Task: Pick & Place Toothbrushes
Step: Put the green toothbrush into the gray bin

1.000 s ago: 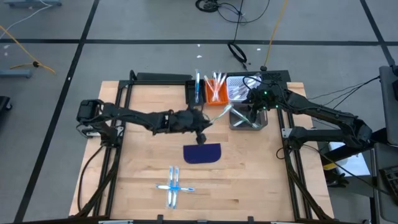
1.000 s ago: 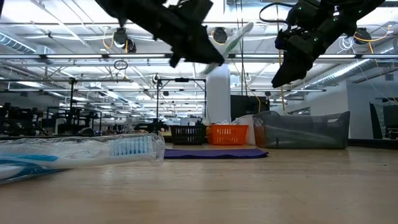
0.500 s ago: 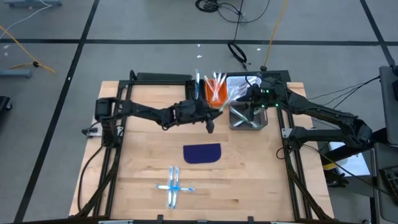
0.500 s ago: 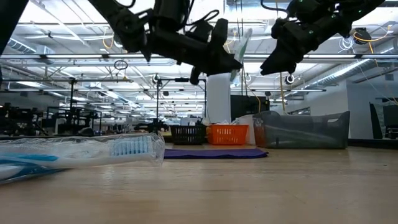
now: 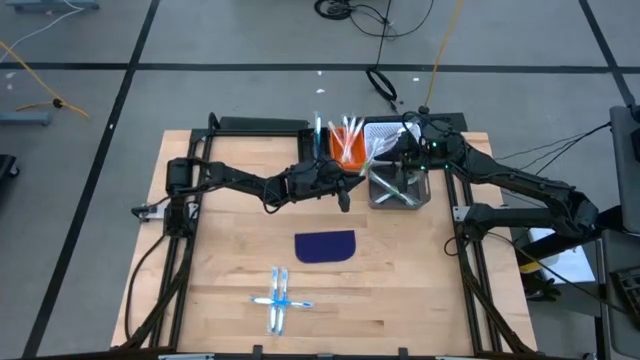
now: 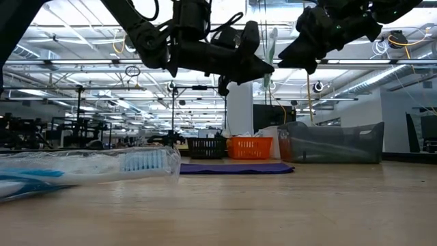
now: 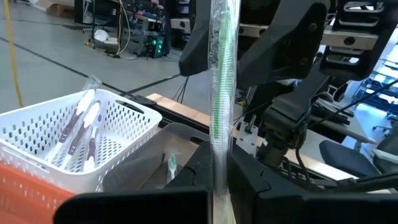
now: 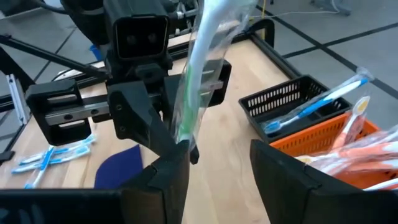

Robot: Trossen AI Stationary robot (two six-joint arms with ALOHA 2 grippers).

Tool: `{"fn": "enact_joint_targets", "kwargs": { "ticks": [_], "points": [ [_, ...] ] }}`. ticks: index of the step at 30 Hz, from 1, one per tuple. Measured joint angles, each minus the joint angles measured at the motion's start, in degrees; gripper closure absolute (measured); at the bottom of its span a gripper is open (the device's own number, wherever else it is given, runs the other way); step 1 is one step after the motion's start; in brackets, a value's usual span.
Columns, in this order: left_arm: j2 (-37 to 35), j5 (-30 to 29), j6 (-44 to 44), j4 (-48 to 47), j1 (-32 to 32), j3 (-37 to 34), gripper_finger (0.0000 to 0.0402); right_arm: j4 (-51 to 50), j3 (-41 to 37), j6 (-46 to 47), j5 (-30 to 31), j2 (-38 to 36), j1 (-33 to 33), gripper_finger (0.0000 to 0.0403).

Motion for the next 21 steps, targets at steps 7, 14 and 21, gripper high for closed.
{"fn": "enact_joint_targets", "kwargs": {
  "ticks": [7, 14, 21],
  "points": [
    [0.00, -0.74, 0.06, 0.14, -0.12, 1.03, 0.0393, 2.29, 0.00, 0.35, 0.05, 0.21, 2.20, 0.0243],
    [0.00, -0.87, 0.09, 0.09, -1.39, 1.62, 0.0375, 8.29, 0.00, 0.28, 0.31, 0.27, 4.28, 0.0243],
    [0.00, -0.92, 2.02, 0.07, -2.44, 1.64, 0.0391, 9.92, 0.00, 1.51, 0.36, 0.27, 4.50, 0.0243]
  ]
}}
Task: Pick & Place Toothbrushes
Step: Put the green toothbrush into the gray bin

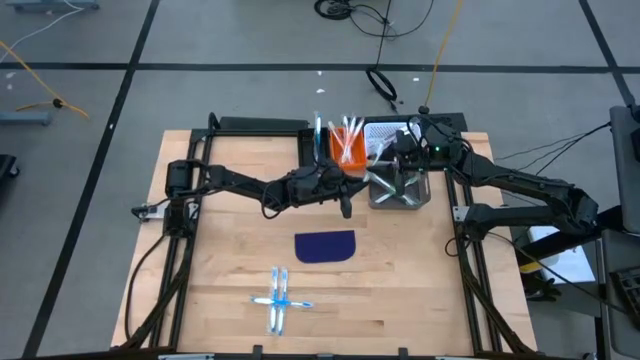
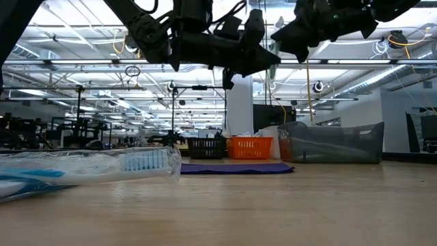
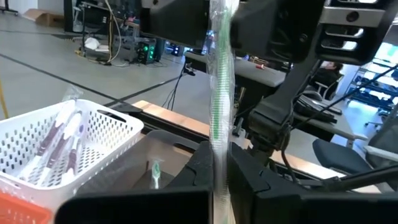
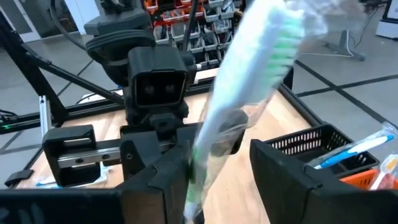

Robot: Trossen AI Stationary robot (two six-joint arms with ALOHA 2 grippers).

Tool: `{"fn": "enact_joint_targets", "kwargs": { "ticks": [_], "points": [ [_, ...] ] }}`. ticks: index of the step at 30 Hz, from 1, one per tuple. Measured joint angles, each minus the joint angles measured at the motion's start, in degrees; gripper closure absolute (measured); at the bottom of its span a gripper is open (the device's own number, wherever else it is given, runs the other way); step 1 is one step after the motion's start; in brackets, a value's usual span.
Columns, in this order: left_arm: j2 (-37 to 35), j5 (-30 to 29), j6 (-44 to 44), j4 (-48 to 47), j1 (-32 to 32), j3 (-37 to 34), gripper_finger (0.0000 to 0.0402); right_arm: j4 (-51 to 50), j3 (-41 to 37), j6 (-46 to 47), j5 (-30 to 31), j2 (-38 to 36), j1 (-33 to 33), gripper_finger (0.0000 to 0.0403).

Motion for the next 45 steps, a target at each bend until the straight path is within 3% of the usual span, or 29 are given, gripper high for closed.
{"fn": "enact_joint_targets", "kwargs": {
  "ticks": [4, 8, 10, 23, 30, 38, 45],
  "points": [
    [0.00, -0.03, -0.65, -0.06, 0.00, -0.01, 0.0367, -0.07, 0.00, 0.09, -0.21, 0.00, 0.00, 0.0271],
    [0.00, -0.70, -0.69, -0.26, 0.01, -0.01, 0.0361, -0.38, 0.00, -0.19, -0.30, 0.01, 0.00, 0.0362],
    [0.00, -1.61, -0.67, -0.37, 0.01, 0.00, 0.0360, -0.44, 0.00, -0.91, -0.42, 0.00, 0.03, 0.0385],
    [0.00, -2.14, -0.39, -1.44, 0.02, 0.00, 0.0356, -1.19, 0.00, -1.92, -1.46, 0.02, 0.00, 0.0385],
    [-0.79, -1.90, 2.35, -2.97, 0.07, 0.00, 0.0311, -1.90, 0.00, -1.51, -1.42, -0.03, -0.21, 0.0385],
    [-4.71, -0.28, 2.45, -21.25, 0.53, 0.00, 0.0241, -8.72, 0.00, -1.88, 0.56, -0.40, -2.78, 0.0385],
    [-9.91, 1.36, 2.24, -39.51, -0.33, 0.00, 0.0225, -15.62, 0.00, -2.64, 1.58, -0.63, -6.09, 0.0385]
  ]
}}
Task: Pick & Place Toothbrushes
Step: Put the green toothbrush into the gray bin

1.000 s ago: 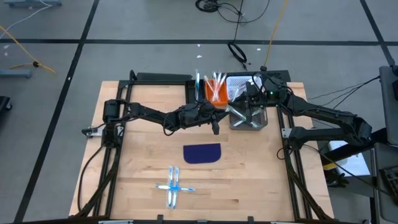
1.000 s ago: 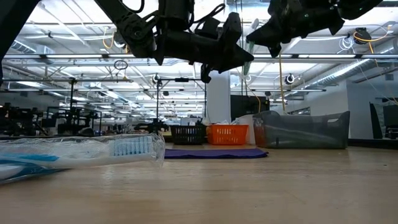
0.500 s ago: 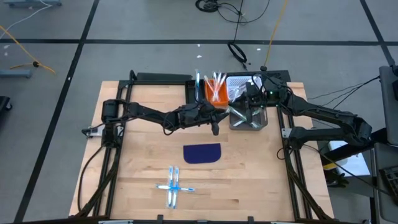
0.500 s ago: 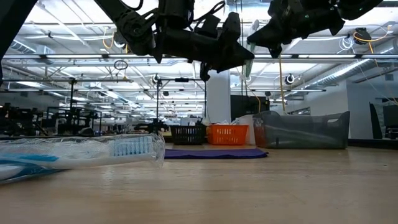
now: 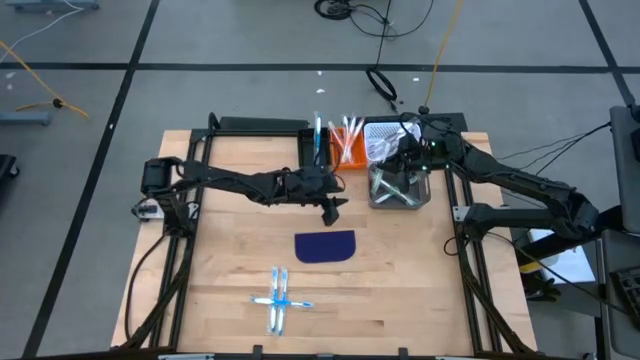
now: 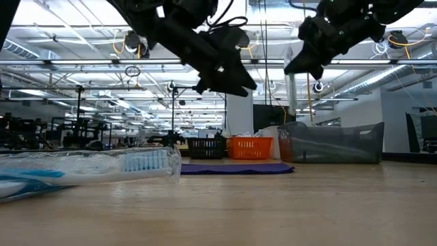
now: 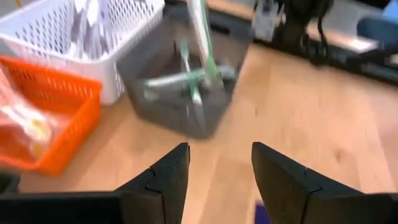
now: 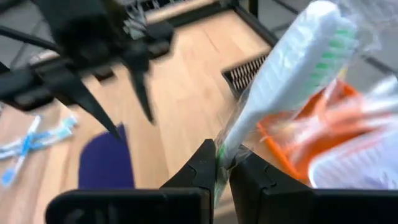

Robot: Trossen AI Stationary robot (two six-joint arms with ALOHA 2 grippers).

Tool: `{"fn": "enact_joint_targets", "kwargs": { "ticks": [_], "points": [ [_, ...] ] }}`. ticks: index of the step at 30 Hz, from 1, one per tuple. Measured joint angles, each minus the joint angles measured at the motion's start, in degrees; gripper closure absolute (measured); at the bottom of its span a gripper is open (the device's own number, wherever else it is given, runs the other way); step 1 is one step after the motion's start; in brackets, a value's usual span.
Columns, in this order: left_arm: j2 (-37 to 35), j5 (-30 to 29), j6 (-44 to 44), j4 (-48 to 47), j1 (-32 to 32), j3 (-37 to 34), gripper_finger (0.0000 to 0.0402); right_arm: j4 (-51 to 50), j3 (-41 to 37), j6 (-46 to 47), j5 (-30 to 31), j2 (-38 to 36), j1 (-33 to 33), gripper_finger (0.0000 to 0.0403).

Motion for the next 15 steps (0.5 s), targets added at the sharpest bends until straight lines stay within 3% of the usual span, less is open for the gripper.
{"fn": "enact_joint_targets", "kwargs": {
  "ticks": [6, 15],
  "points": [
    [-3.76, 0.38, 0.25, -13.28, -2.01, -0.01, 0.0224, -7.07, 0.00, -2.61, 3.07, -0.11, -2.36, 0.0385],
    [-4.89, 0.39, -1.83, -24.19, -6.16, 0.05, 0.0224, -17.57, 0.01, -7.13, 7.89, -0.16, -4.16, 0.0385]
  ]
}}
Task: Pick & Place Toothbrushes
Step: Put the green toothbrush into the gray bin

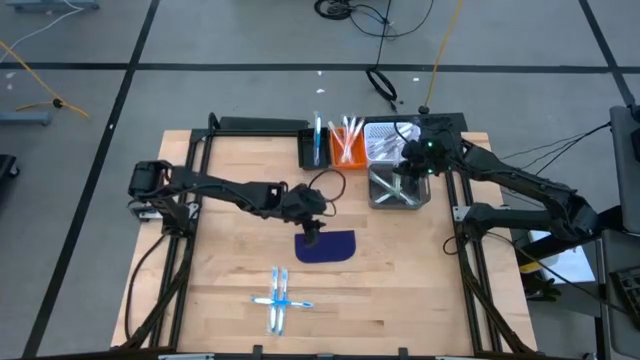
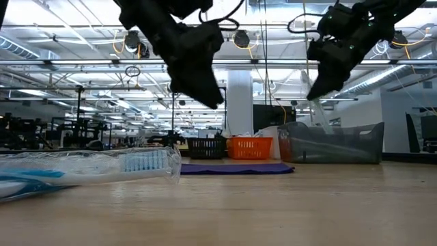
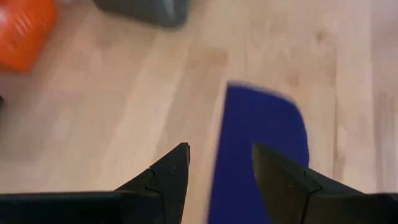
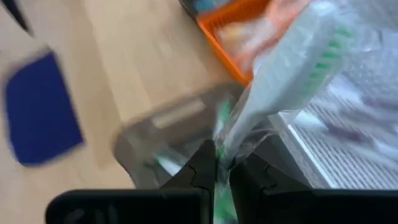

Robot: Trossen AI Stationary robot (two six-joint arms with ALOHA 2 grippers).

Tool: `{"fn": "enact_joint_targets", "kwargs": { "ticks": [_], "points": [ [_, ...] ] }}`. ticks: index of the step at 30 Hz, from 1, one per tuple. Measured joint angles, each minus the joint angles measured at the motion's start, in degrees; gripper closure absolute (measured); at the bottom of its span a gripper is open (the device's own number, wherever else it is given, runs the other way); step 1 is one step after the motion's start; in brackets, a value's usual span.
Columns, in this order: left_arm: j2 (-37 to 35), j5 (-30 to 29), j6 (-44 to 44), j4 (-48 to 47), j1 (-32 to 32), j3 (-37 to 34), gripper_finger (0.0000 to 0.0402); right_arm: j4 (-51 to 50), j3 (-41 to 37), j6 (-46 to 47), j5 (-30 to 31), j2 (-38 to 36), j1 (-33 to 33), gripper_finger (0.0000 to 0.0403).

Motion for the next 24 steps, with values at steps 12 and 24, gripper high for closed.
{"fn": "enact_joint_targets", "kwargs": {
  "ticks": [12, 24],
  "points": [
    [-4.46, -0.12, -7.04, -12.41, -5.57, -0.05, 0.0224, -12.16, 2.59, -5.22, 5.66, 0.00, 0.02, 0.0385],
    [-9.24, -0.19, -15.72, -22.07, -12.63, -0.07, 0.0224, -16.96, 2.61, -5.81, 5.66, 0.57, 0.11, 0.0385]
  ]
}}
